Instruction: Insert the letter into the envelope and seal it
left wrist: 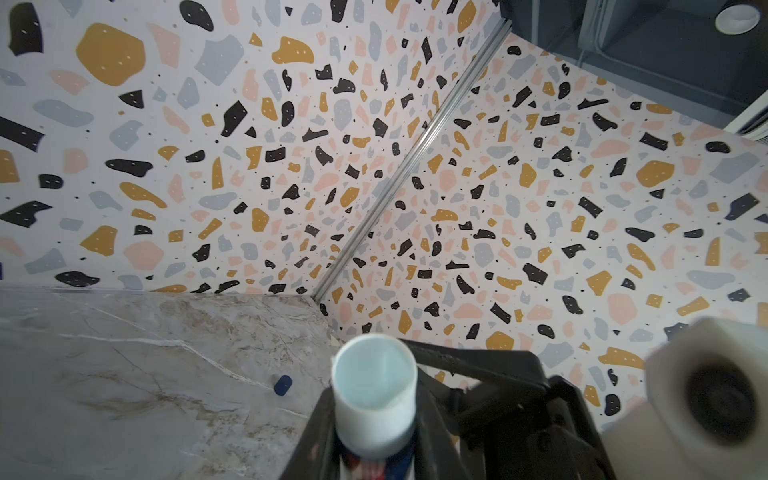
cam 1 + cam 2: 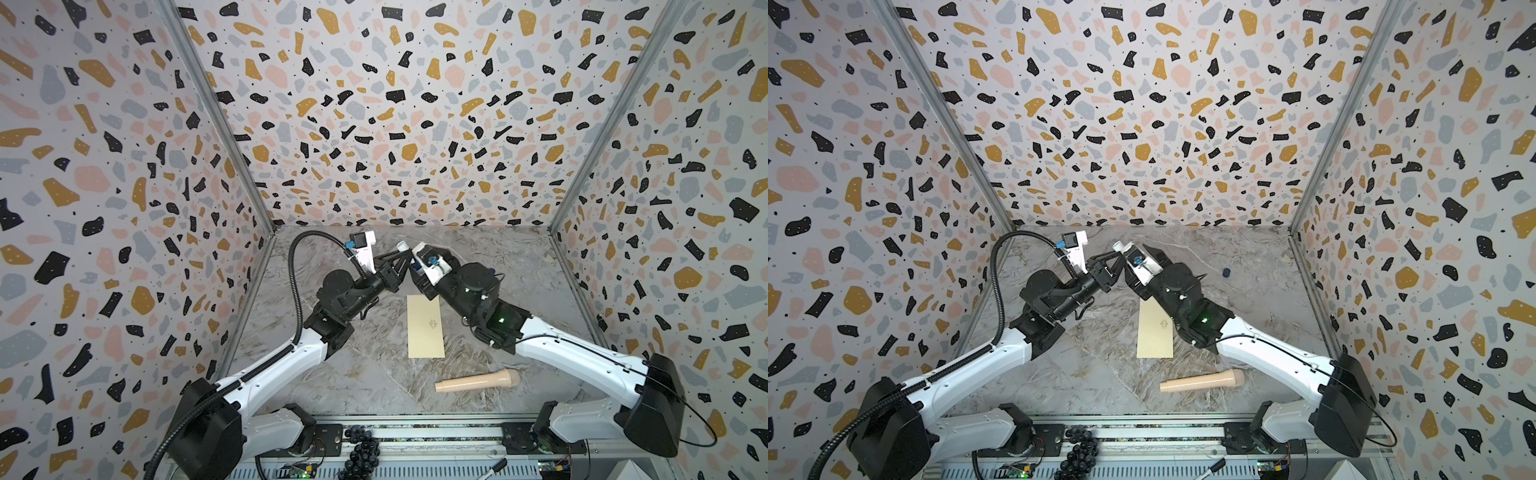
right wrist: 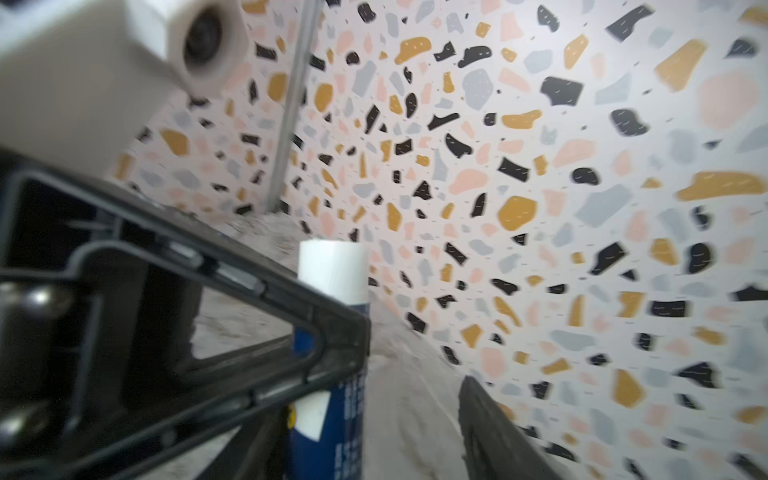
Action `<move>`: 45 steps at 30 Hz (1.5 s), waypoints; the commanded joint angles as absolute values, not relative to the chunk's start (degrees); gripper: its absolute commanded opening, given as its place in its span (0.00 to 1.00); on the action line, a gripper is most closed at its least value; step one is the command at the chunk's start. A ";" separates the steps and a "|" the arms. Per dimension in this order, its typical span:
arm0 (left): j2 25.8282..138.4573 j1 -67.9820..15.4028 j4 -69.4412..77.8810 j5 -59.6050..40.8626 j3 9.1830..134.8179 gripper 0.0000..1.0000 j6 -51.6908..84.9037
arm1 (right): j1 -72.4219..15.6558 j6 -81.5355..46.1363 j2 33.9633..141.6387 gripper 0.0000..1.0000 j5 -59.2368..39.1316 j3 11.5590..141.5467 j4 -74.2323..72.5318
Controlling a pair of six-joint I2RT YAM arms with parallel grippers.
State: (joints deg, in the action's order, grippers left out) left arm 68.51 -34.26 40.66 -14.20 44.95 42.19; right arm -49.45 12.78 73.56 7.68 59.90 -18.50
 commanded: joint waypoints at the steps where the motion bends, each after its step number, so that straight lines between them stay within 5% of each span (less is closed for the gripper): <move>1: 66.88 -33.49 43.82 -16.31 45.97 0.00 43.77 | -43.52 -0.35 69.95 0.76 -19.09 57.09 -20.23; 8: 66.71 -33.00 47.84 -17.81 45.09 0.00 46.23 | -32.84 -19.20 72.13 0.82 -47.50 53.31 -32.50; 12: 66.80 -32.96 48.75 -18.00 44.91 0.00 46.74 | -30.92 -27.36 75.40 0.71 -53.76 52.80 -39.33; 33: 66.98 -32.96 51.24 -18.55 43.86 0.00 48.60 | -29.98 -41.23 80.27 0.41 -52.77 51.76 -55.09; 45: 67.16 -32.96 51.13 -18.36 43.51 0.00 48.53 | -29.79 -42.02 80.29 0.12 -50.33 51.50 -54.86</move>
State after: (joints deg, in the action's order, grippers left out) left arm 68.14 -33.36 47.66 -17.82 44.01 48.90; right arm -29.95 -41.98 81.49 -51.64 51.55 -53.45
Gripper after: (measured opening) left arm 0.237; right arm 0.253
